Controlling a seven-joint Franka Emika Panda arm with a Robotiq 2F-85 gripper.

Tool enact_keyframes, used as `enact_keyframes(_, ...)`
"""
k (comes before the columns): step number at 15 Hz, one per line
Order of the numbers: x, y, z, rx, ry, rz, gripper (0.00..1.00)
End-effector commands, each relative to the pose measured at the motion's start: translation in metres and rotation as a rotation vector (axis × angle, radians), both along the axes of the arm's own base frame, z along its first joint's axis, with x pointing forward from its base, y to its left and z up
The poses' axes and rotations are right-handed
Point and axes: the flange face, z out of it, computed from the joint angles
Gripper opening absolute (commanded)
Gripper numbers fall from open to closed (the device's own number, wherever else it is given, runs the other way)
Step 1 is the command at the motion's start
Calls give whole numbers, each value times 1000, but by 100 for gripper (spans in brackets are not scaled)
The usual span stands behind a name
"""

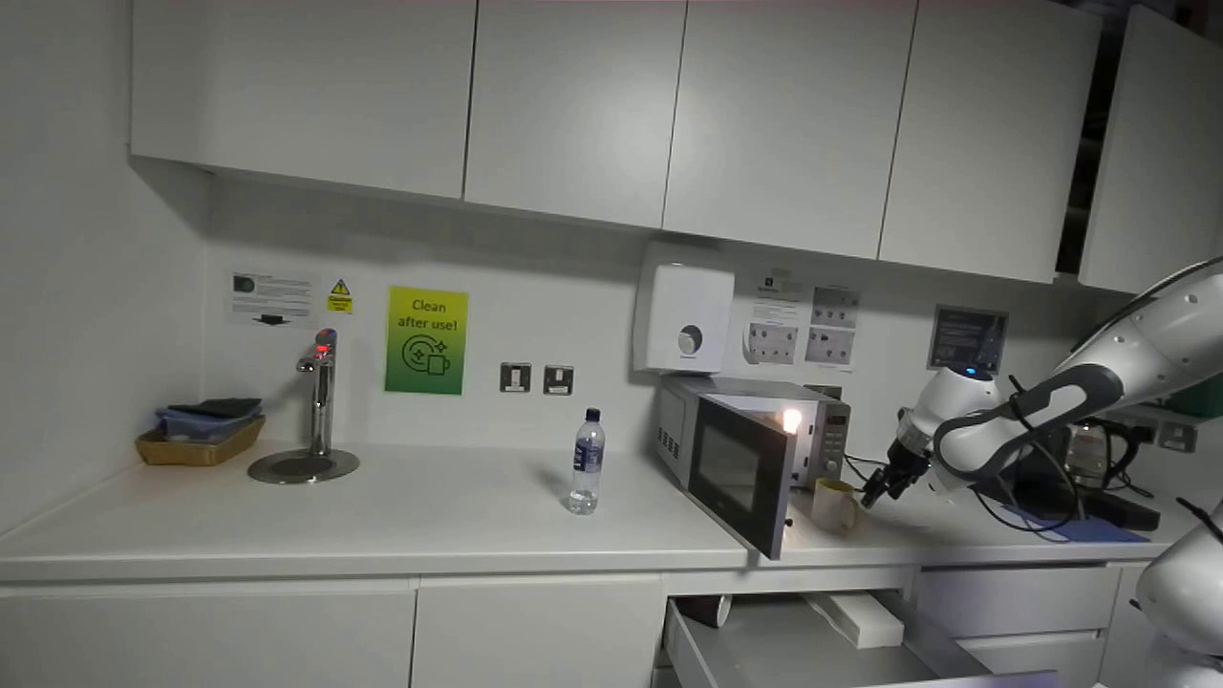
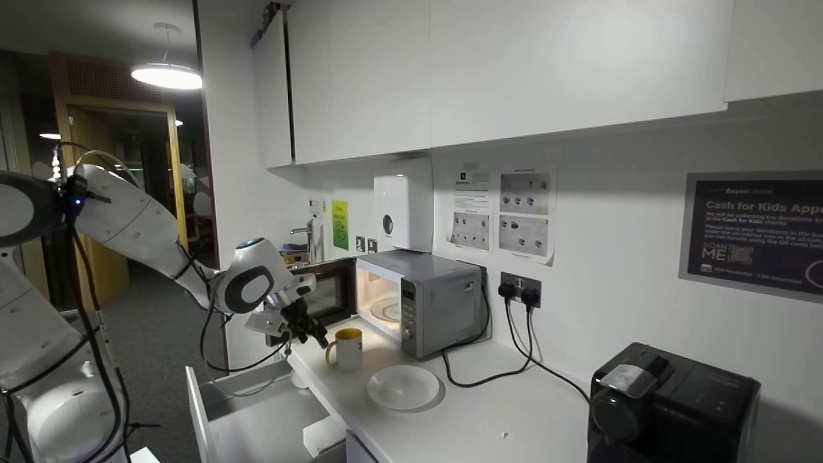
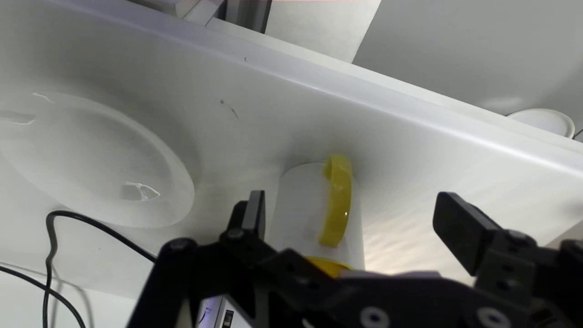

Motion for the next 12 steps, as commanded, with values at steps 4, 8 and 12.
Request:
enact_keyframes(4, 13, -14, -15, -36, -37, 22, 100)
enact_keyframes(8, 21, -19, -20, -54, -58, 35, 100)
enact_keyframes(12, 29, -16, -27, -54, -76, 41, 100)
